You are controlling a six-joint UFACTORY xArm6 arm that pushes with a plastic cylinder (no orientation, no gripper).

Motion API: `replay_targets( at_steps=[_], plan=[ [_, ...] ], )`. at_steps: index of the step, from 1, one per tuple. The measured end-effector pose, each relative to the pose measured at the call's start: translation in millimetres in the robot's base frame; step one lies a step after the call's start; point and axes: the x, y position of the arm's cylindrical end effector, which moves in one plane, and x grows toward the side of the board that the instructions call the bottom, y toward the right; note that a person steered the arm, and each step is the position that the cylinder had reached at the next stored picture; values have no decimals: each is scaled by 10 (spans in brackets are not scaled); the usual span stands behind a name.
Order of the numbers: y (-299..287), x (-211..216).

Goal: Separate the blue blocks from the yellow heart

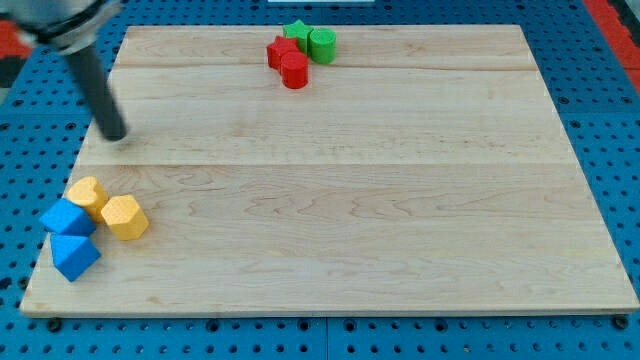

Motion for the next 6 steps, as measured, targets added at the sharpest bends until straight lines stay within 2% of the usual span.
replay_targets(
  at_steps=[1,2,4,5,6],
  plan=[
    [-96,356],
    [-103,451],
    [-8,1067],
    [331,1154],
    [496,1038]
  ],
)
